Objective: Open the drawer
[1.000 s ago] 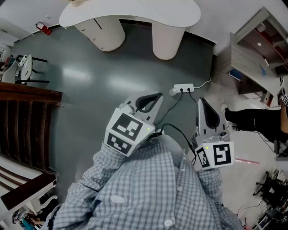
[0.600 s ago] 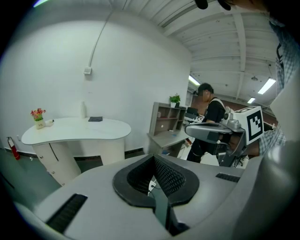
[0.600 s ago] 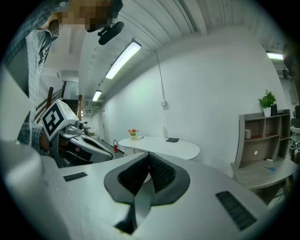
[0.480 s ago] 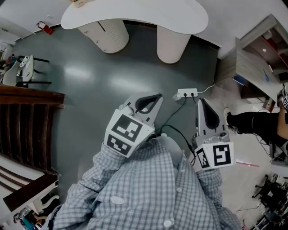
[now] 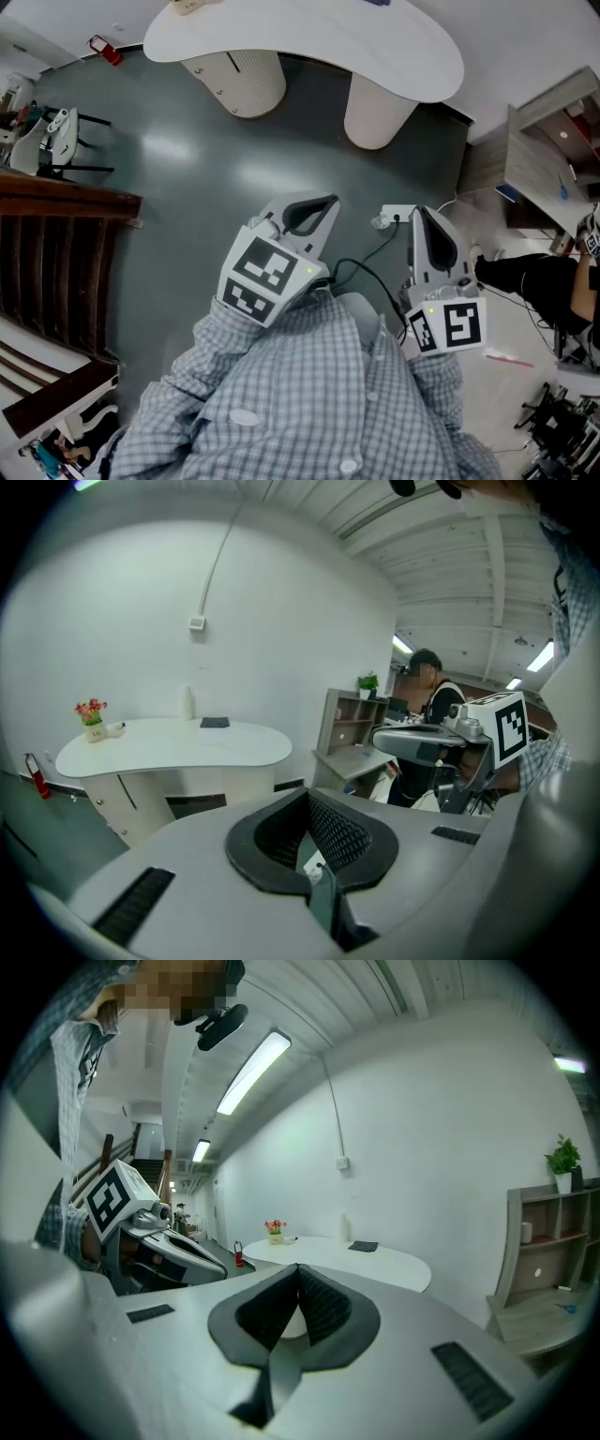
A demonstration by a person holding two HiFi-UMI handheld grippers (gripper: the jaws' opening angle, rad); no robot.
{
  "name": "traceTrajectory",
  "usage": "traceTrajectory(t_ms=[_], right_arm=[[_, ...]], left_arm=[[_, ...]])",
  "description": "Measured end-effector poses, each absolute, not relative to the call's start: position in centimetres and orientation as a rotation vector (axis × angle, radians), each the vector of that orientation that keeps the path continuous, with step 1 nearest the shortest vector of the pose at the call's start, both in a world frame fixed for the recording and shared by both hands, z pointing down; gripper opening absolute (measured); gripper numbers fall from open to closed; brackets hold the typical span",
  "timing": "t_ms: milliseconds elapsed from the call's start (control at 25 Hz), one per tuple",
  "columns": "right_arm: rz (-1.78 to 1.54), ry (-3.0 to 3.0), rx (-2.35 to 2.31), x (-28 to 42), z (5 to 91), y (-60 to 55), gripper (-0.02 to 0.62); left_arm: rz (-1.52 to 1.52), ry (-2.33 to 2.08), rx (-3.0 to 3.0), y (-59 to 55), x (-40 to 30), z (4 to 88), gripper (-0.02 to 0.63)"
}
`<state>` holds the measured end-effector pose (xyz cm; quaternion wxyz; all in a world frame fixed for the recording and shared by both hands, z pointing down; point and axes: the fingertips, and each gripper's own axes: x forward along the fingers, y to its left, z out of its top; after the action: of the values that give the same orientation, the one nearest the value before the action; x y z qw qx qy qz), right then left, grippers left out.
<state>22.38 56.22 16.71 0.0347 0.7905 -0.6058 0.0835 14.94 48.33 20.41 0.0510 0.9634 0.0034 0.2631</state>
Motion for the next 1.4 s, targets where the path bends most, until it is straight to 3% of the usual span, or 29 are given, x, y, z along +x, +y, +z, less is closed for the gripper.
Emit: traceTrajectory(t_ms=[760,1400], right_arm=[[0.255,-2.014,2.307,20.8,17.5,43.1,0.009],[0.25,-2.168,2.121,18.7,18.1,37.6,0.009]], left_arm=[[0.779,-0.246,2.891,34.9,11.4,20.8,0.005],[0.742,-0.522,2.805,30.1,6.8,21.3,0.005]])
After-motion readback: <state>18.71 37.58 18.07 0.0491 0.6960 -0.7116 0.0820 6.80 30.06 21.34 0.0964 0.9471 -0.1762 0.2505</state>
